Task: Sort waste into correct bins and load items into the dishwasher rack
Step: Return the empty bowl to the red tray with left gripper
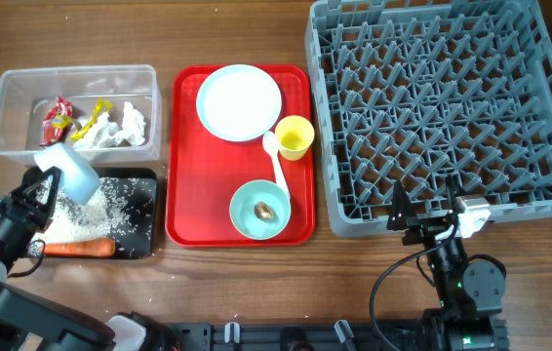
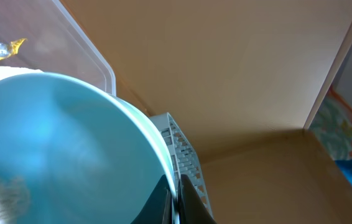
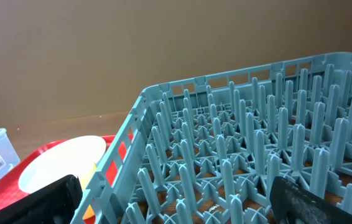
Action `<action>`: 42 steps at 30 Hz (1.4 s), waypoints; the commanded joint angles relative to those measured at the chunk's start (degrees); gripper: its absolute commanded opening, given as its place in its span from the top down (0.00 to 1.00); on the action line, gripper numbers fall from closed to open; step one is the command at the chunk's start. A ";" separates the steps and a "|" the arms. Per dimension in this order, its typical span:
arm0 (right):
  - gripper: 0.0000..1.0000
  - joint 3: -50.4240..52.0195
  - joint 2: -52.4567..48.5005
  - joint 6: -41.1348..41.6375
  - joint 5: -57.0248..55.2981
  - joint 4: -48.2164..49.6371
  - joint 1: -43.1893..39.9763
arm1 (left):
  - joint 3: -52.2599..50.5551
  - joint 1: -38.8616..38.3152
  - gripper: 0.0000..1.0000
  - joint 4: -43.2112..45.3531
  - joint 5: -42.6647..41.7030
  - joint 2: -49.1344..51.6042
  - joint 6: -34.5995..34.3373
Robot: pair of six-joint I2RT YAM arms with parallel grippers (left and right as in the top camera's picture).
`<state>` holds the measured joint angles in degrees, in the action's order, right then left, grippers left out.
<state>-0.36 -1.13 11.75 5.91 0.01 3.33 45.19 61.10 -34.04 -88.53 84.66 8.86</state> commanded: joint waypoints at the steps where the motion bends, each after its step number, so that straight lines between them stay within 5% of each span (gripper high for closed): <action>1: 0.00 0.07 0.11 0.39 -0.63 0.31 0.24 | -0.24 -0.52 0.96 -0.31 -1.77 -1.25 -3.63; 25: 0.00 0.07 0.11 0.39 -0.63 0.31 0.24 | 0.11 -9.25 0.96 6.54 4.57 -2.62 -8.26; 33: 0.00 0.07 0.11 0.39 -0.63 0.31 0.24 | 4.55 -22.88 0.96 6.64 26.23 -9.64 -17.62; 42: 0.00 0.07 0.11 0.39 -0.63 0.31 0.24 | 6.60 -57.55 0.96 5.90 68.63 -14.84 -23.85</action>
<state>-0.36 -1.13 11.75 5.91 0.01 3.33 50.94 15.29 -27.46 -40.84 69.56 -12.19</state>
